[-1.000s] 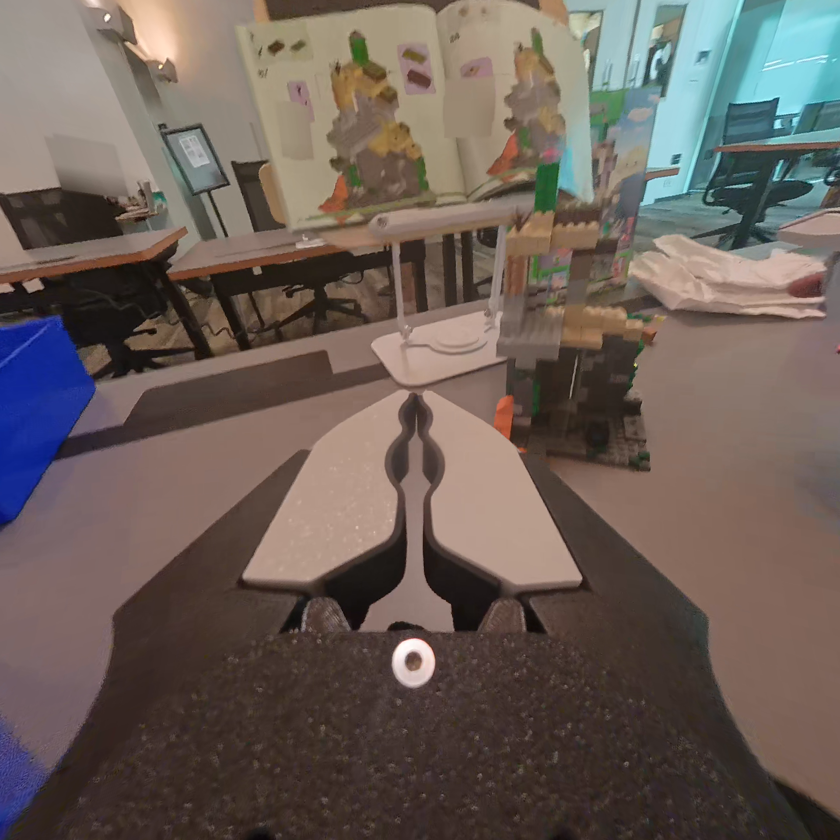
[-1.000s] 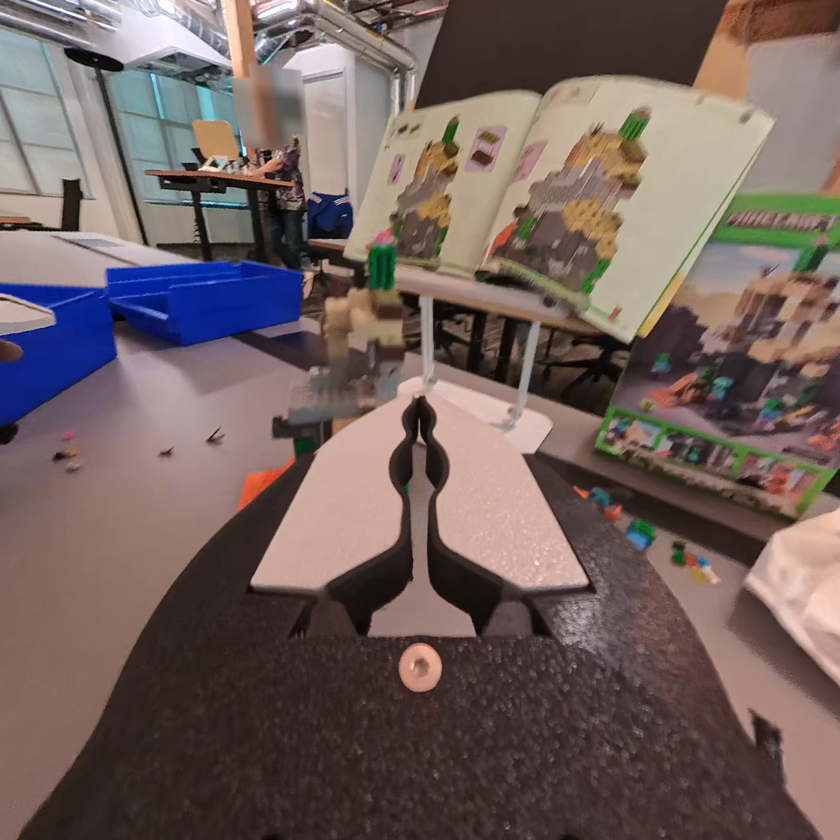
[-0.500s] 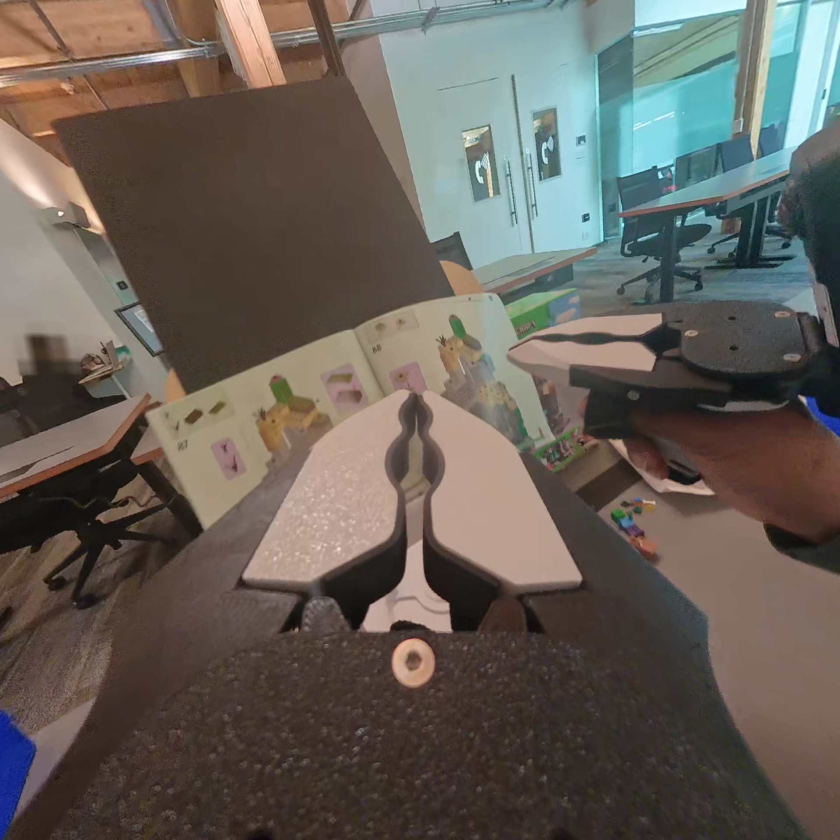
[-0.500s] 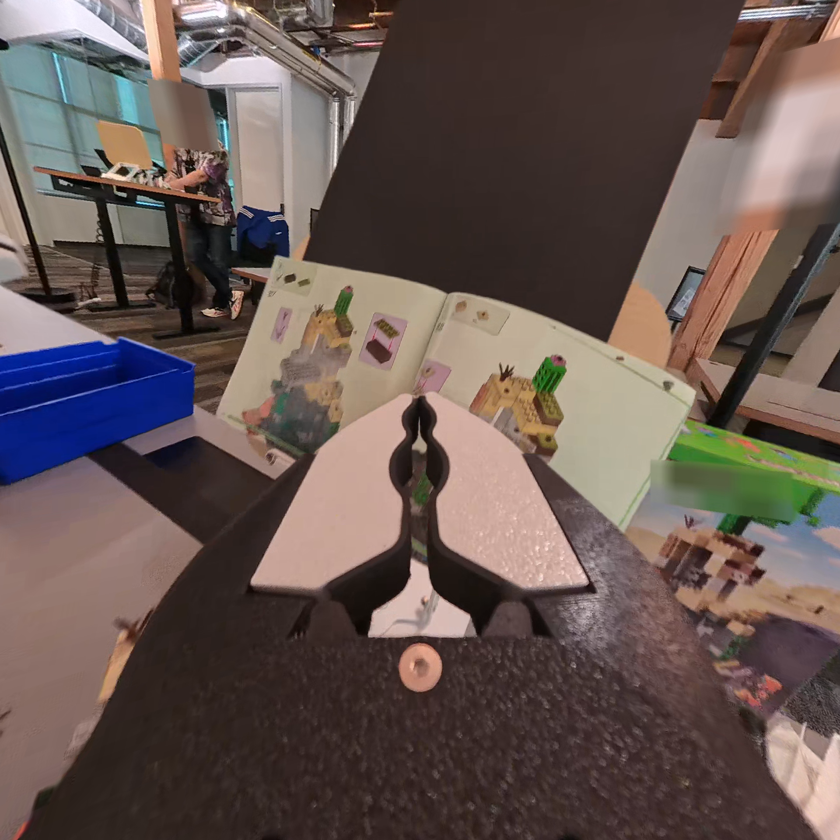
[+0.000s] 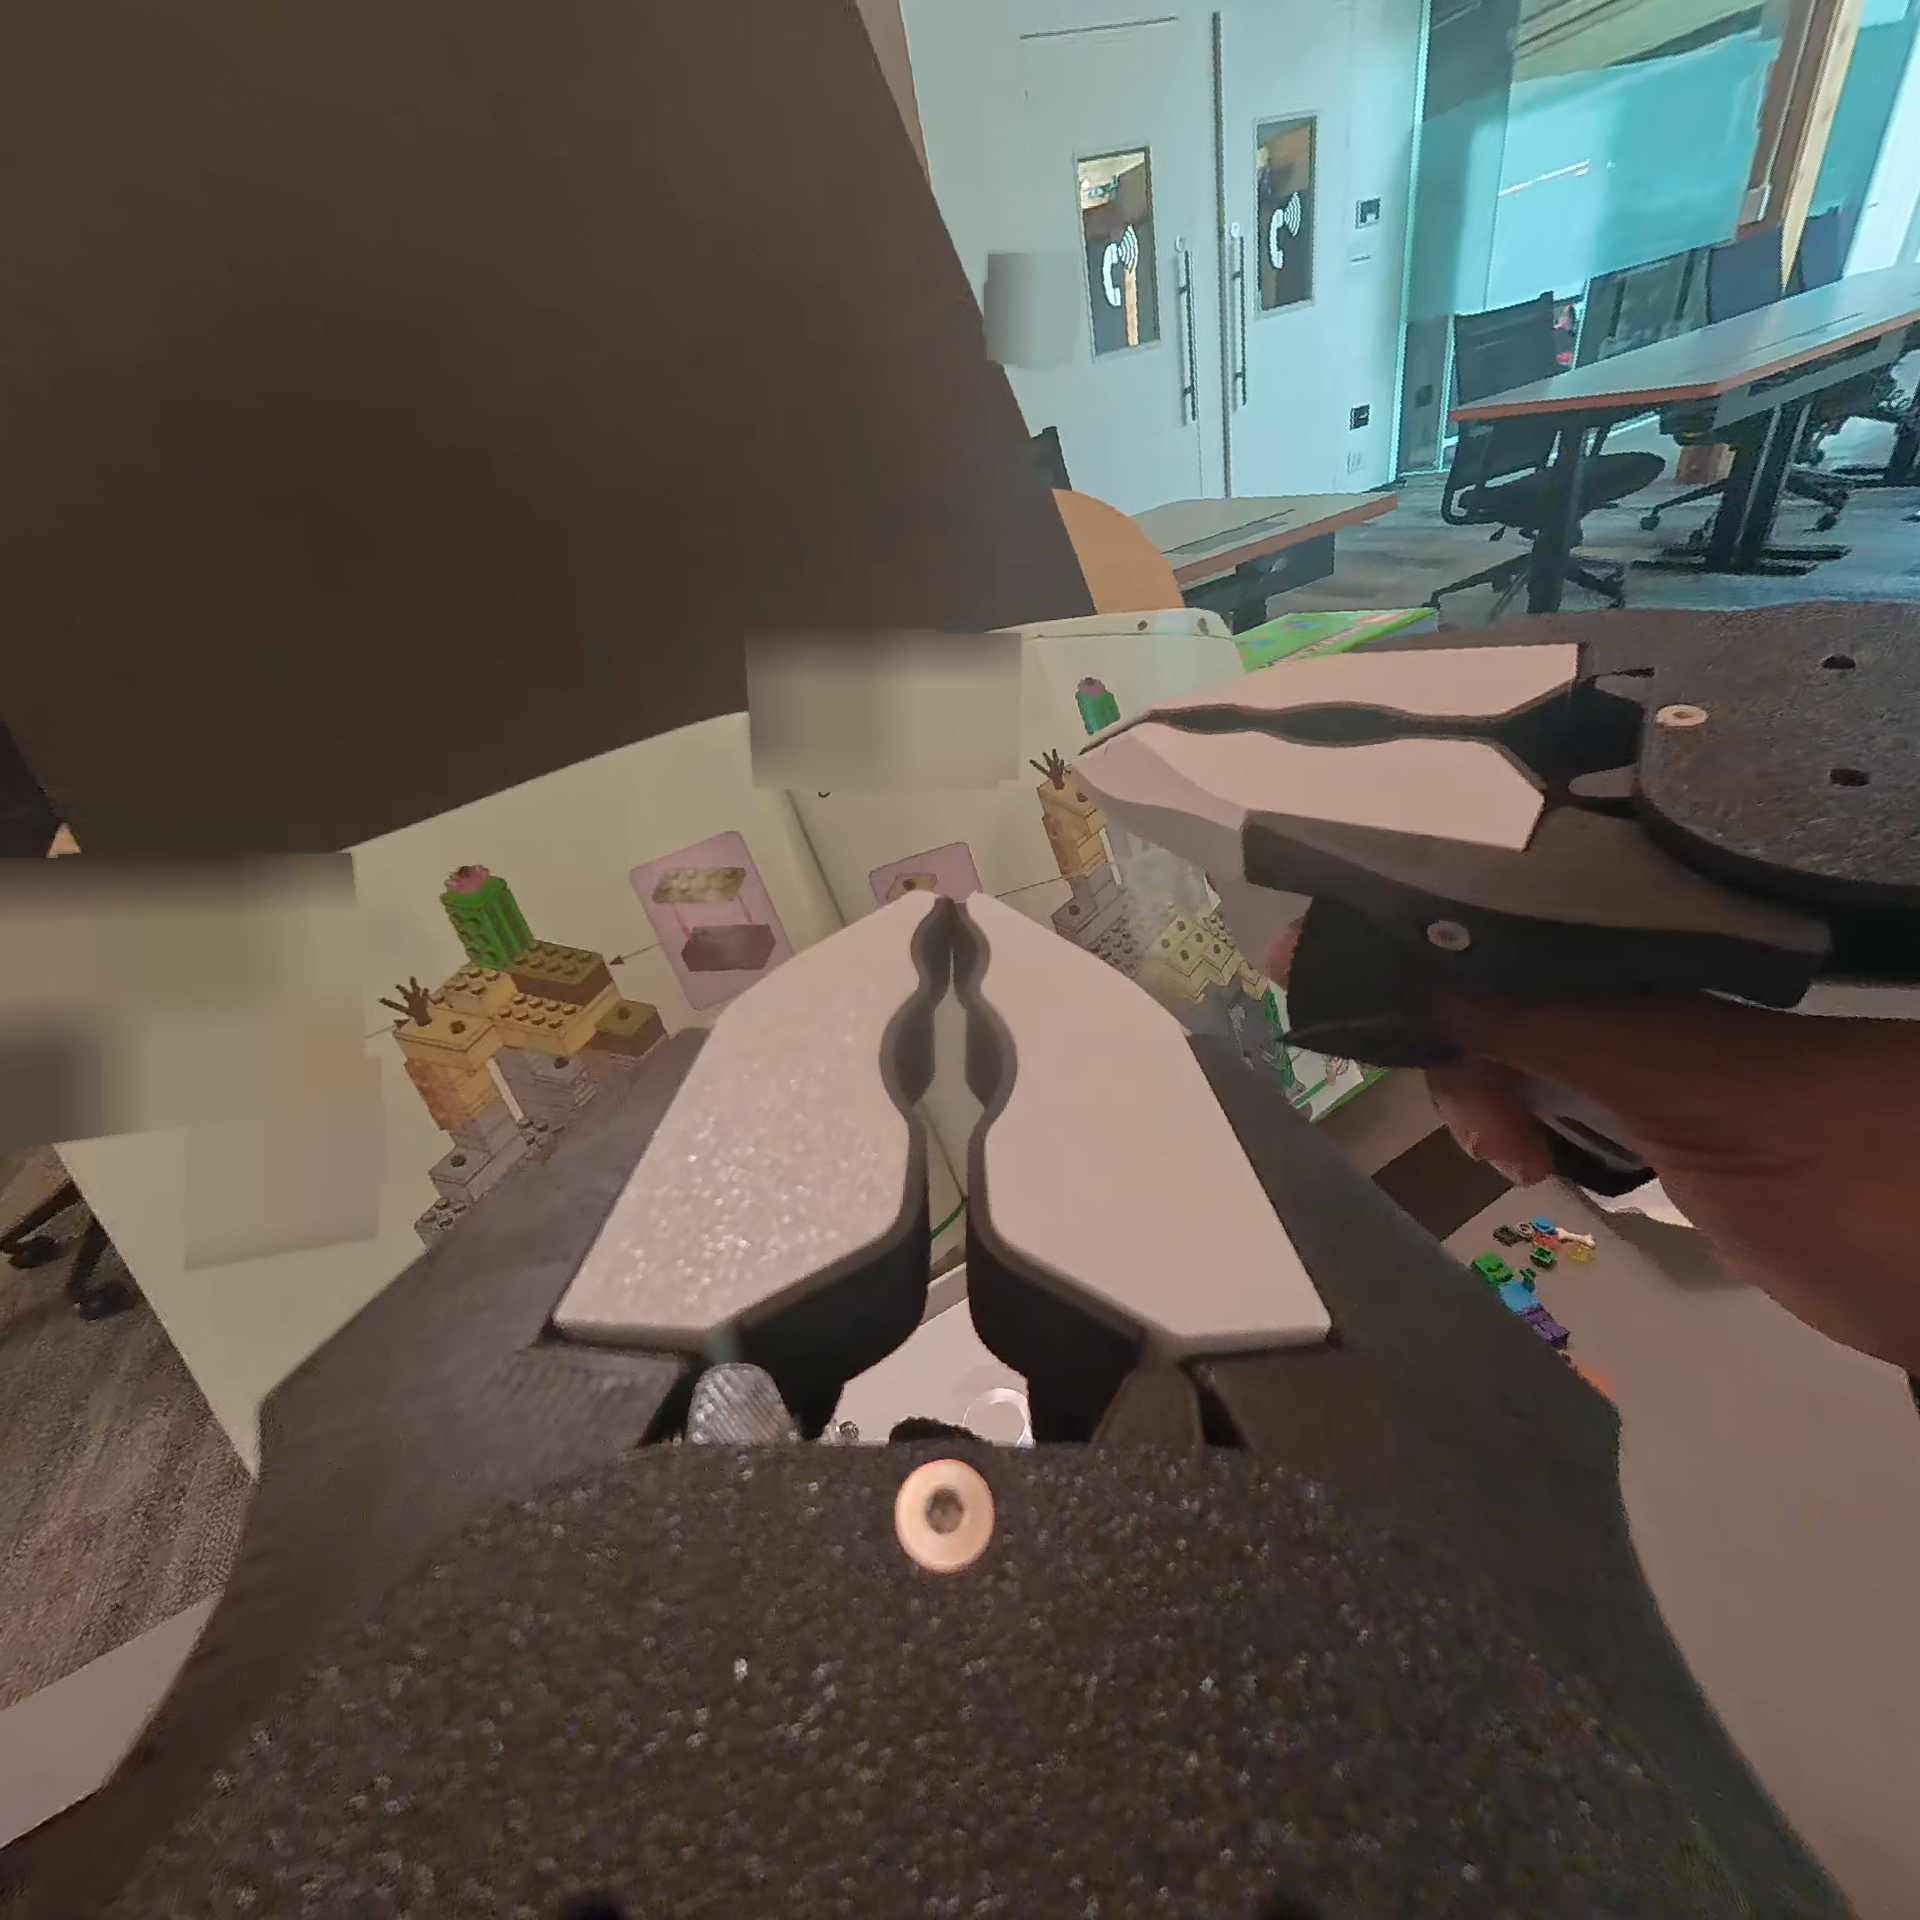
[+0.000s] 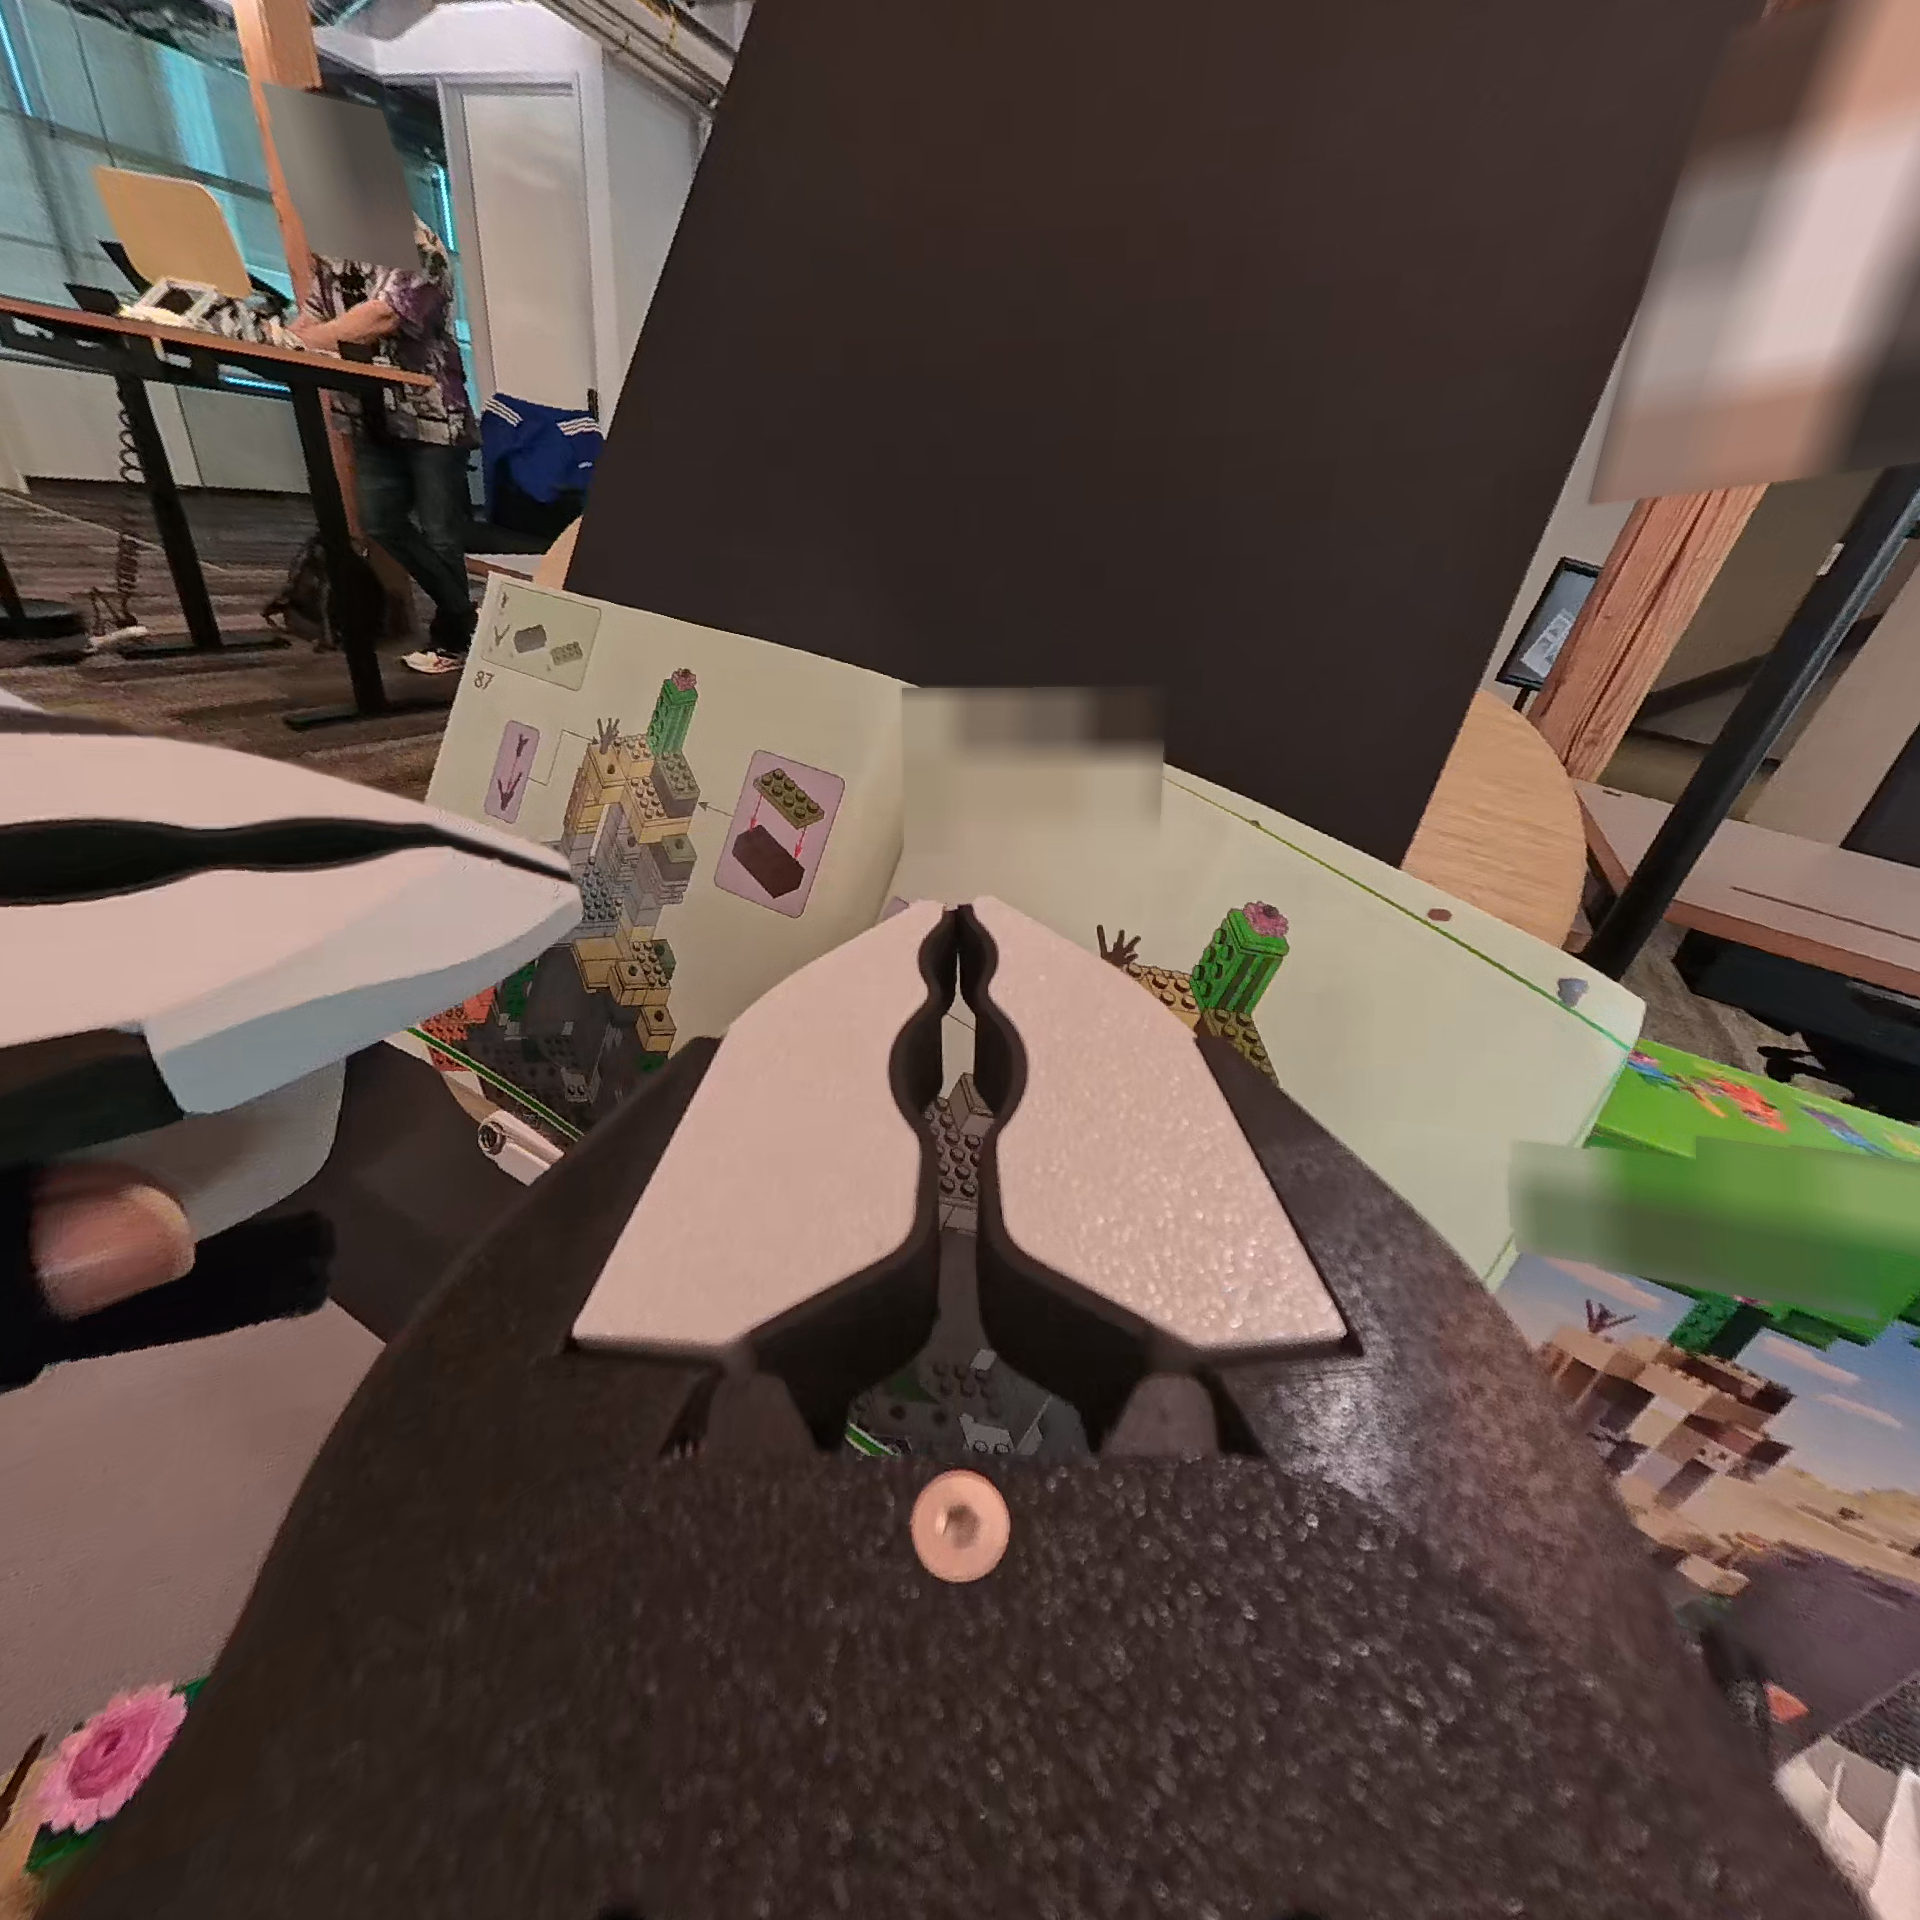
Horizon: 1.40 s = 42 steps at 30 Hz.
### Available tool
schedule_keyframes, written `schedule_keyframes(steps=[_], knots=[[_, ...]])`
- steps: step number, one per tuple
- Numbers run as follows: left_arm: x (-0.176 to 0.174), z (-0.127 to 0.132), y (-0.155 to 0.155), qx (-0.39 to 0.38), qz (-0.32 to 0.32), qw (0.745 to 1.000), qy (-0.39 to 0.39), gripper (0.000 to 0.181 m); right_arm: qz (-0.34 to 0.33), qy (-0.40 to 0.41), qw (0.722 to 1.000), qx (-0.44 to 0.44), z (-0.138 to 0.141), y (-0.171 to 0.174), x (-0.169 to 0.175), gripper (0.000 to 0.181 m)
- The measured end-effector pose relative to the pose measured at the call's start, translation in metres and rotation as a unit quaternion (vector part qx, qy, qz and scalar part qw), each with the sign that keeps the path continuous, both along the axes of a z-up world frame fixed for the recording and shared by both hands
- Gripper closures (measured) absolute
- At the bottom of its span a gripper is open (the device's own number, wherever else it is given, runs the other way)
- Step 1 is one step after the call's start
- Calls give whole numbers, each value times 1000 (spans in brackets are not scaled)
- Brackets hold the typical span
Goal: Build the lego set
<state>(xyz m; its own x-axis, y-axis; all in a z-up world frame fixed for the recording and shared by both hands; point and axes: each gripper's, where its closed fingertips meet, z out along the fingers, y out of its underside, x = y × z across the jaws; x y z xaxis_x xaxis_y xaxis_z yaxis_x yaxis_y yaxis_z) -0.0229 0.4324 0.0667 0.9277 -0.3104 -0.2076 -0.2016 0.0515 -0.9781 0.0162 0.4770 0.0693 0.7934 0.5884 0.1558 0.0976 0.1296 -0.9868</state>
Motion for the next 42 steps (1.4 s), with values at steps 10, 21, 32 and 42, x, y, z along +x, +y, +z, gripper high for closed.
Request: schedule_keyframes(steps=[10, 21, 32, 42], knots=[[-21, -26, -53, -1, -21, 997, -79, 181, 2, -29, 1000, 8, 2, 6, -18, 181], [-49, -58, -89, -17, 5, 999, -50, 181, -27, -57, 998, -8, -2, 39, -38, 181], [-57, -59, -93, -13, 9, 999, -47, 181, -29, -58, 998, -9, -6, 41, -39, 181], [-56, -60, -93, -14, 7, 999, -44, 181, -41, -46, 998, -11, -2, 46, -22, 181]])
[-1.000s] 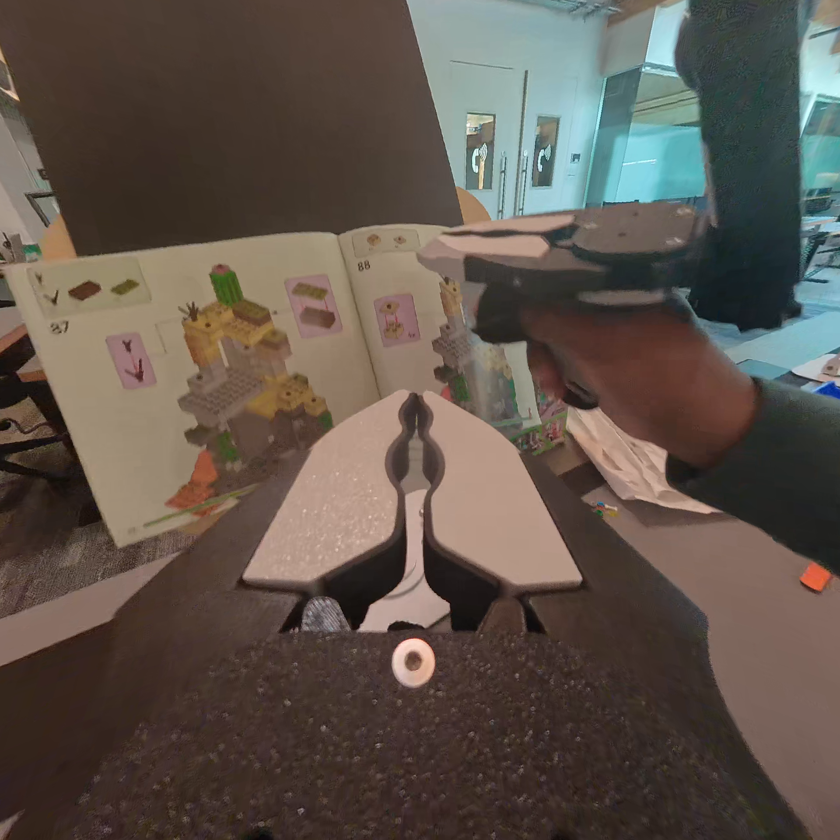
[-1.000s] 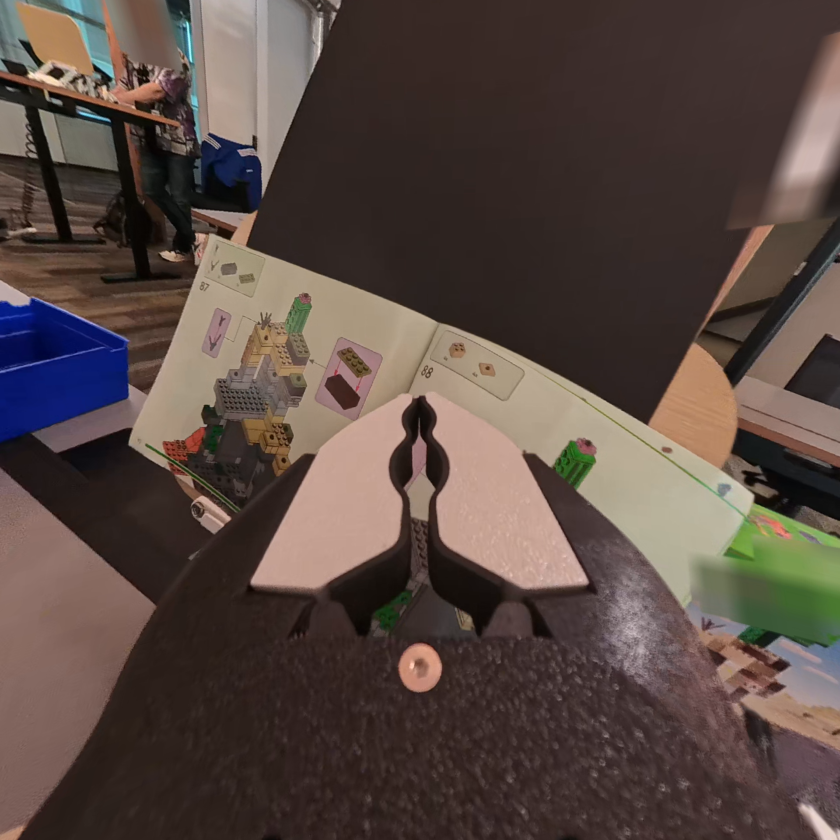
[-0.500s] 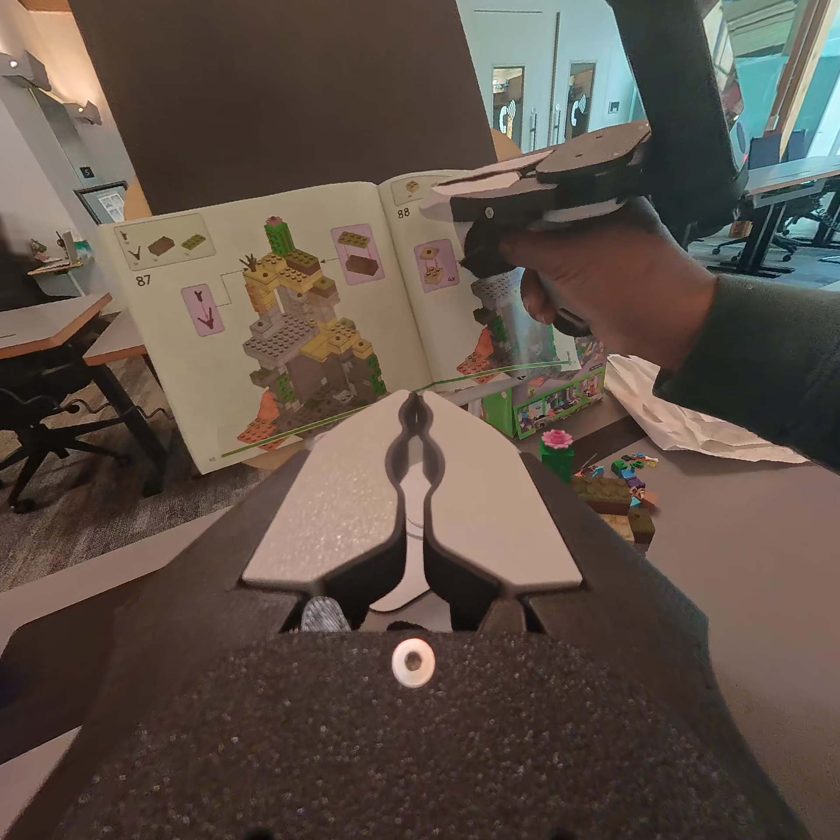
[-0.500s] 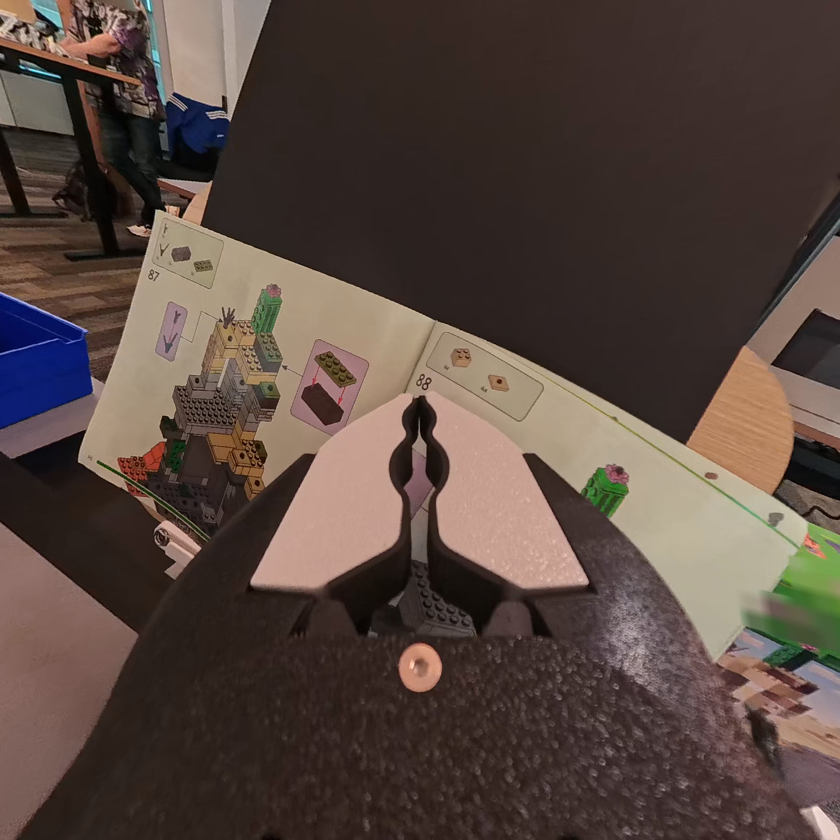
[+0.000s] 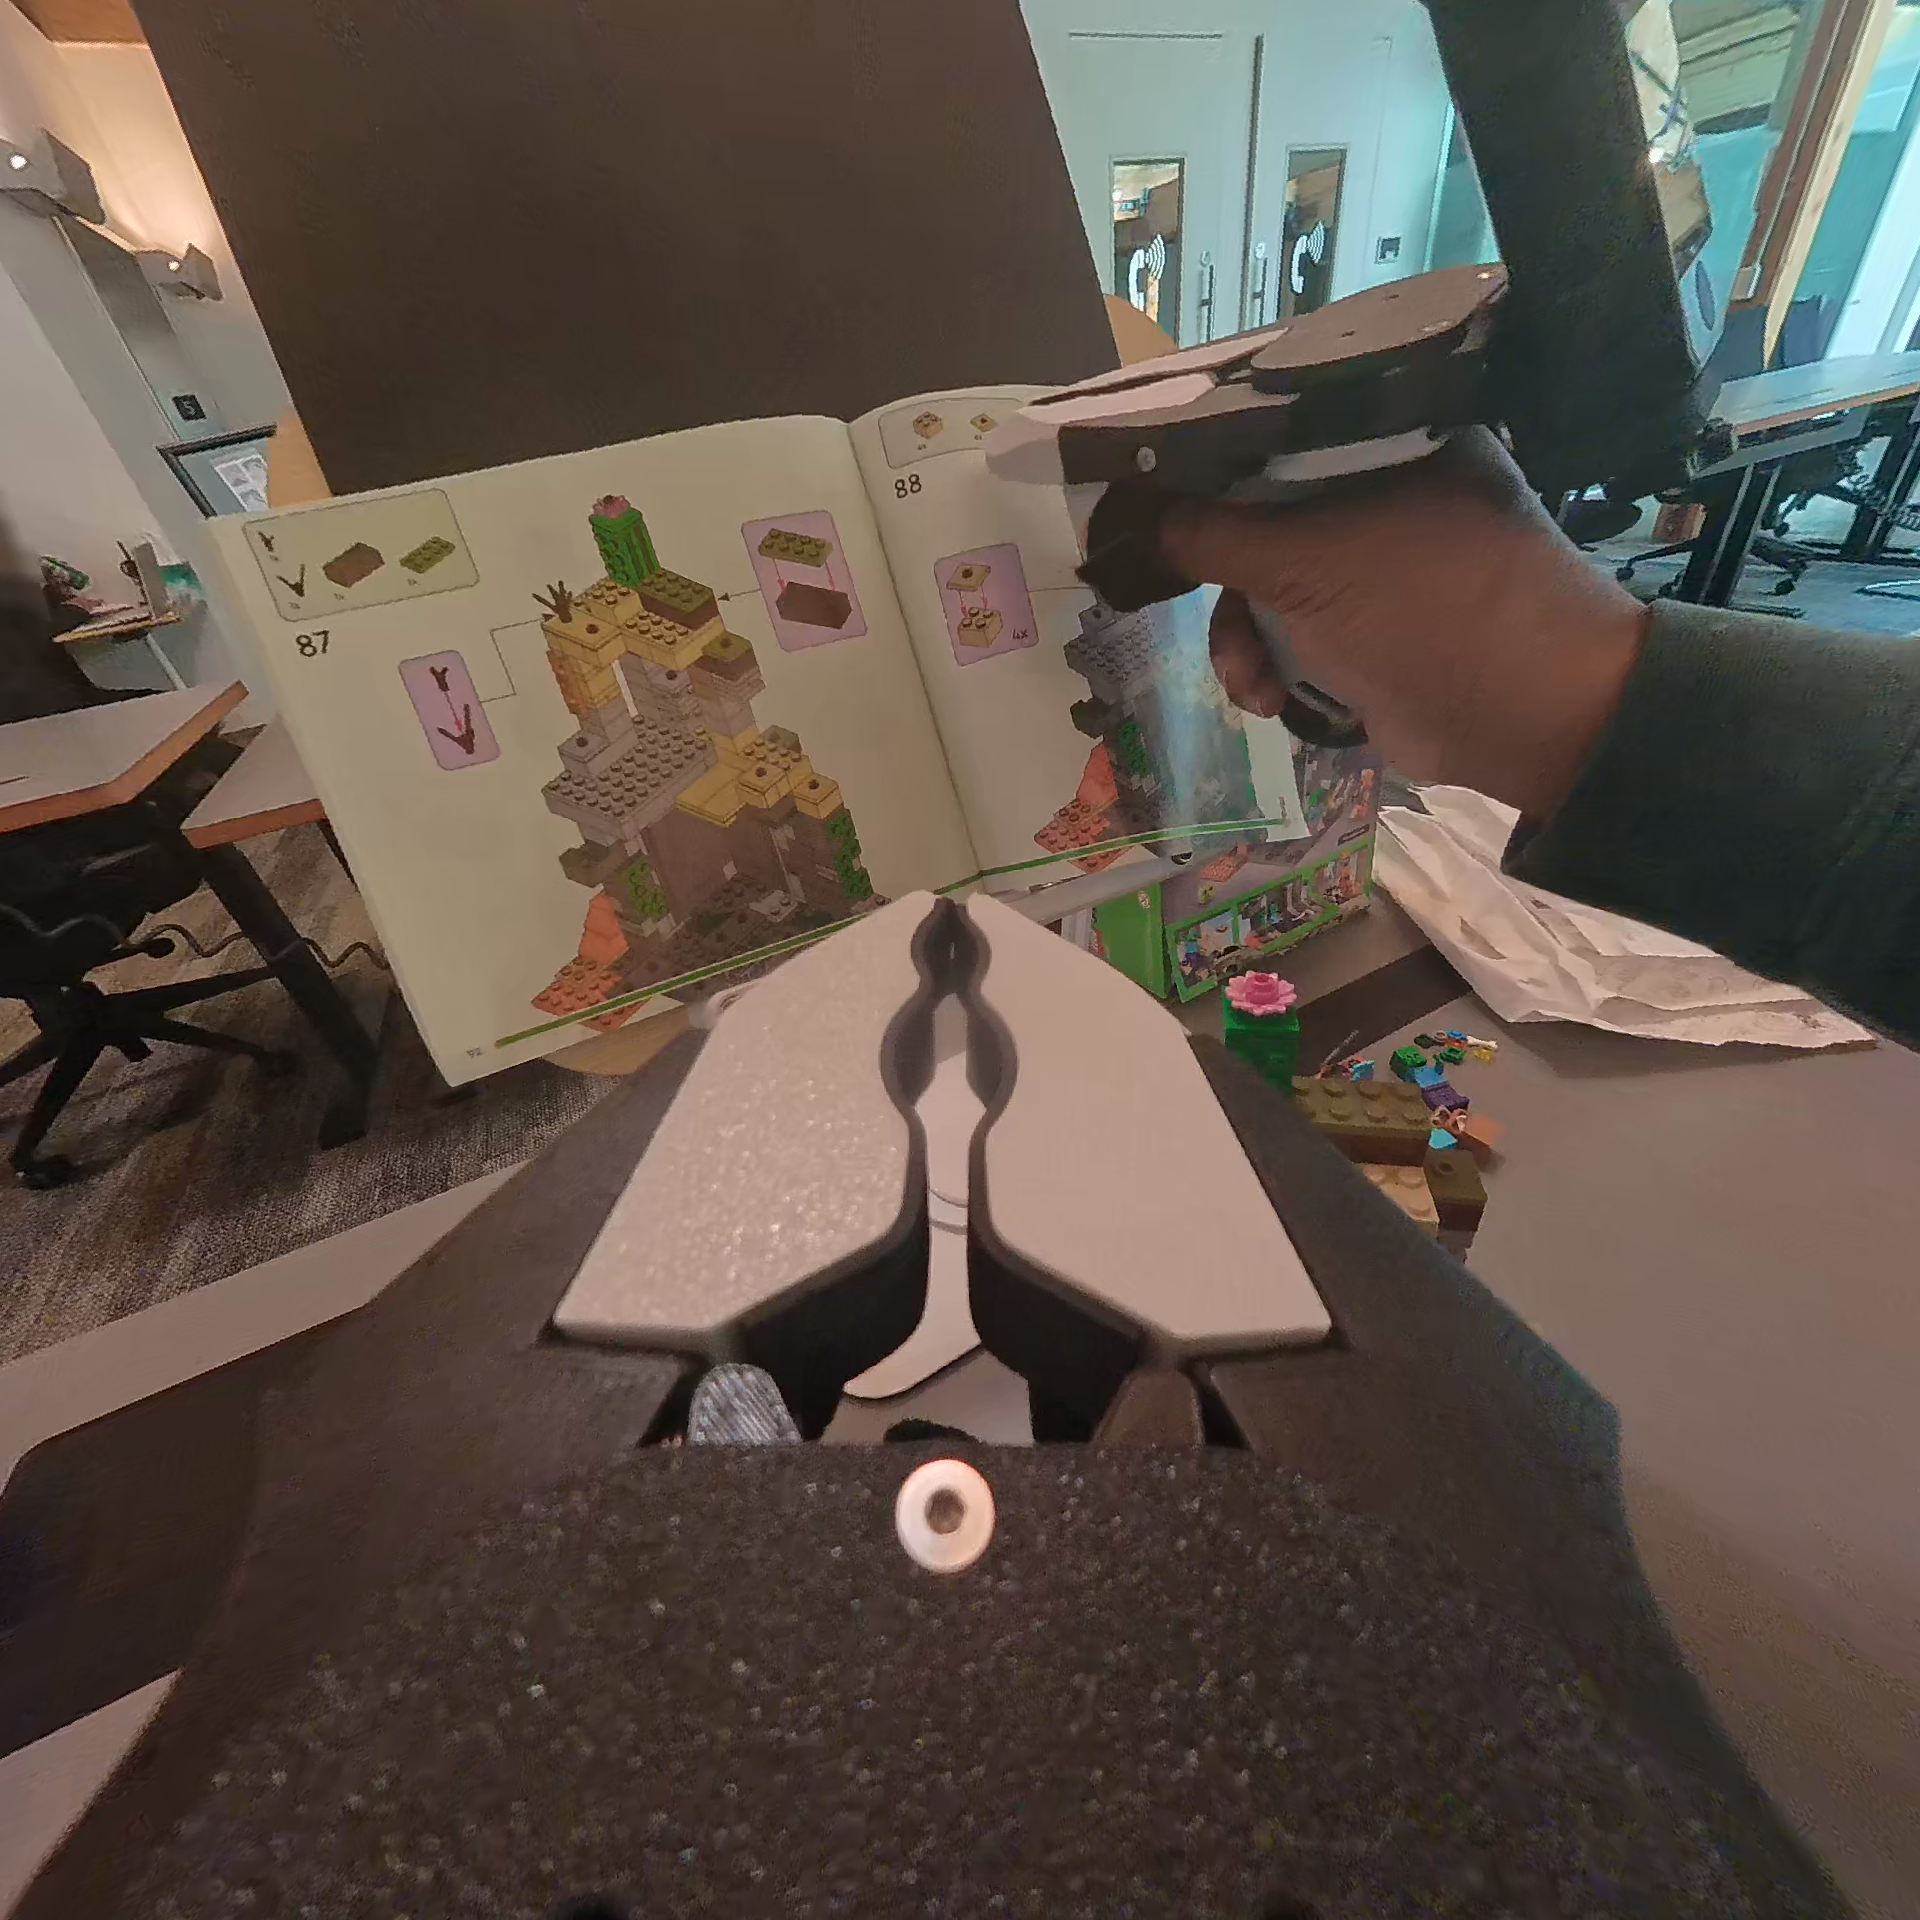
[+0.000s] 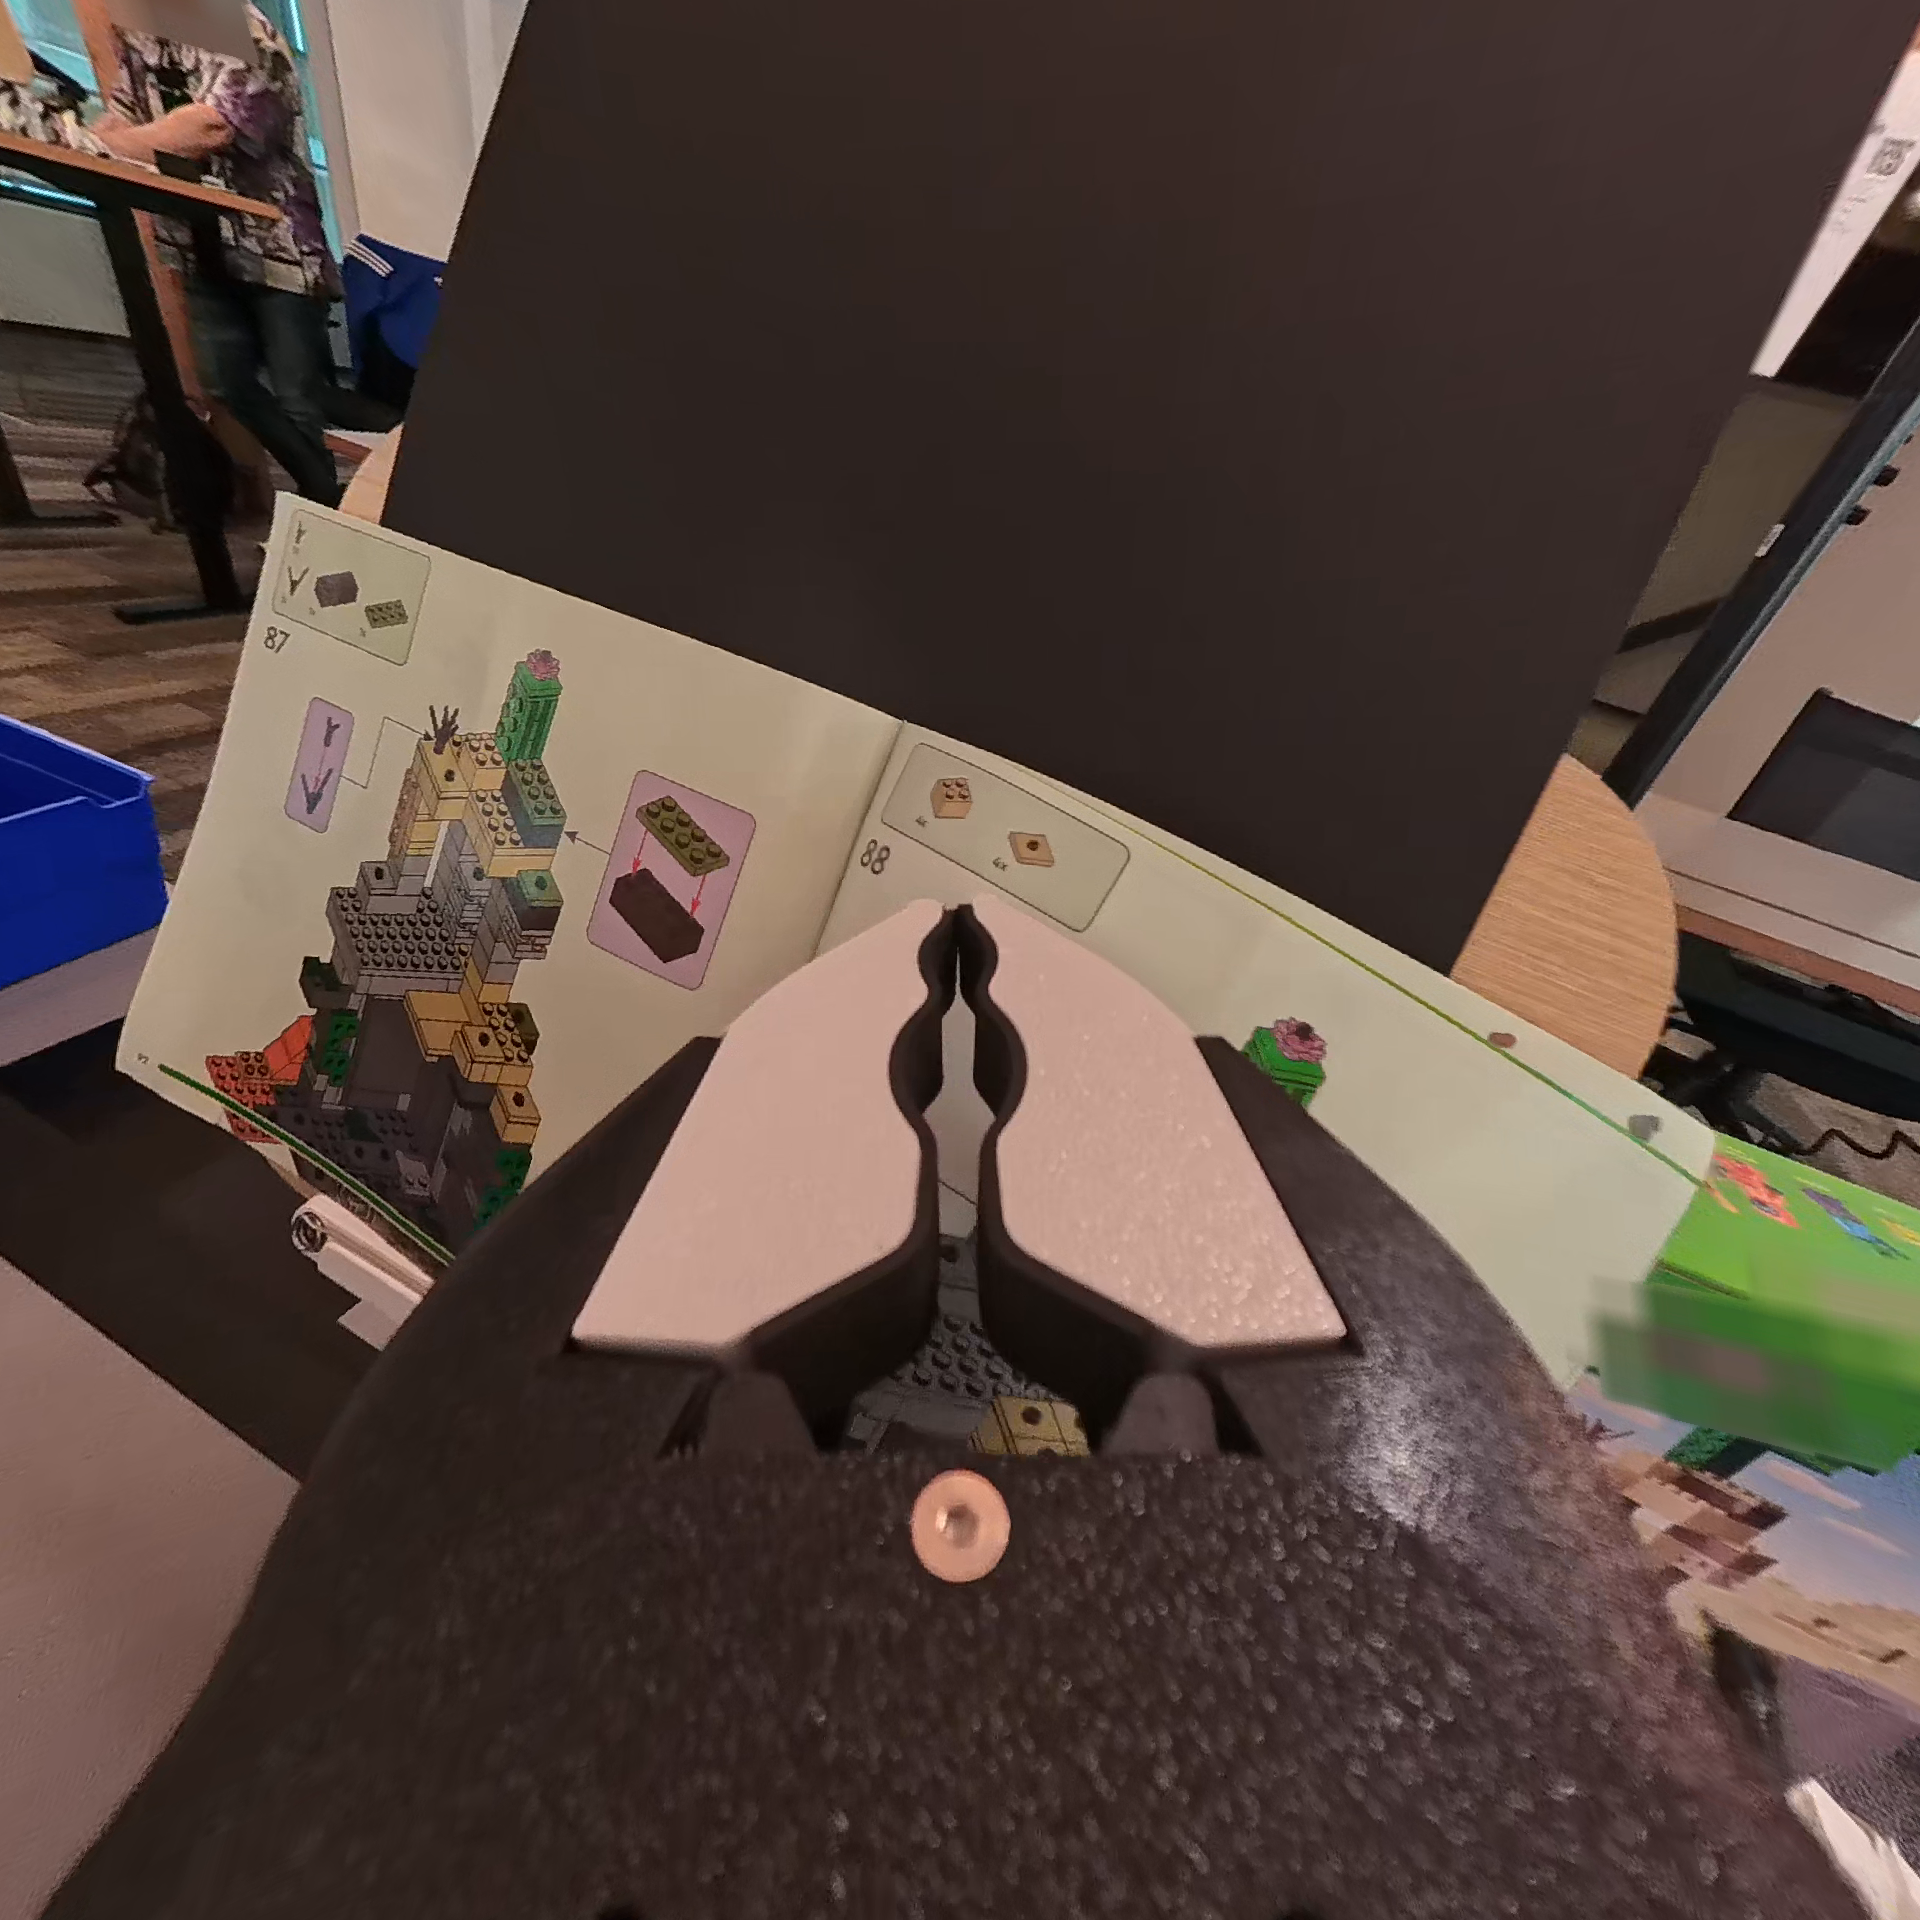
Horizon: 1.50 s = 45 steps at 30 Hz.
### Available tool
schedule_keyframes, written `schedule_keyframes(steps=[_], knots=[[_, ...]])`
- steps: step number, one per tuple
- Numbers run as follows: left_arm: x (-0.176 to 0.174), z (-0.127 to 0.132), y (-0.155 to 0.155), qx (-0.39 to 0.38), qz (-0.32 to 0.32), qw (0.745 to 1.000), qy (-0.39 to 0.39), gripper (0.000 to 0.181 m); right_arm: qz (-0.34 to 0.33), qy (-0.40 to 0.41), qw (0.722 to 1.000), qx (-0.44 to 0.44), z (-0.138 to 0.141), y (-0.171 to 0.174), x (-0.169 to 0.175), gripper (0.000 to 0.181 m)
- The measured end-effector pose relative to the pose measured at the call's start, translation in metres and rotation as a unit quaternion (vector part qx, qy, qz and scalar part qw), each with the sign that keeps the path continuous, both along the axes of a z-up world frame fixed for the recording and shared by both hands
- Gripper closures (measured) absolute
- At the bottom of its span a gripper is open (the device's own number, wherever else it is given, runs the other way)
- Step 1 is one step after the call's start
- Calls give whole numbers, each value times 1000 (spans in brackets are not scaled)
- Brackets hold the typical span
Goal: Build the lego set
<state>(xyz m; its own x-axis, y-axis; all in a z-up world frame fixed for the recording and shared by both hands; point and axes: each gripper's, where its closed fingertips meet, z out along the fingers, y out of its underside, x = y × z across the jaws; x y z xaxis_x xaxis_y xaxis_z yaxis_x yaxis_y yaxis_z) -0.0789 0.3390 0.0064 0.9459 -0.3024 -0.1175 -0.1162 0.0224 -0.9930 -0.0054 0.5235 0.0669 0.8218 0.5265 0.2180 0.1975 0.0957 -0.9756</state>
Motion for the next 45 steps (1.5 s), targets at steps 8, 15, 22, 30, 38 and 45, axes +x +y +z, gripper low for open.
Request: schedule_keyframes(steps=[8, 15, 22, 30, 38, 45], knots=[[1, 6, -21, -1, -19, 1000, -1, 181, 51, 24, 998, 30, 5, -54, 24, 181], [-31, 15, -74, -8, 2, 999, 34, 181, 116, 27, 992, 35, -32, -141, 57, 168], [-127, 8, -160, -58, 75, 993, 68, 177, 164, 12, 985, -43, -118, -214, 85, 166], [-284, -78, -240, -332, 123, 916, 190, 162, 188, 15, 978, -89, -173, -259, 107, 169], [-344, -196, -274, -582, 85, 788, 184, 155, 197, 2, 973, -120, -197, -271, 109, 170], [-355, -247, -273, -657, 133, 731, 125, 144, 199, -44, 972, -114, -208, -277, 108, 170]])
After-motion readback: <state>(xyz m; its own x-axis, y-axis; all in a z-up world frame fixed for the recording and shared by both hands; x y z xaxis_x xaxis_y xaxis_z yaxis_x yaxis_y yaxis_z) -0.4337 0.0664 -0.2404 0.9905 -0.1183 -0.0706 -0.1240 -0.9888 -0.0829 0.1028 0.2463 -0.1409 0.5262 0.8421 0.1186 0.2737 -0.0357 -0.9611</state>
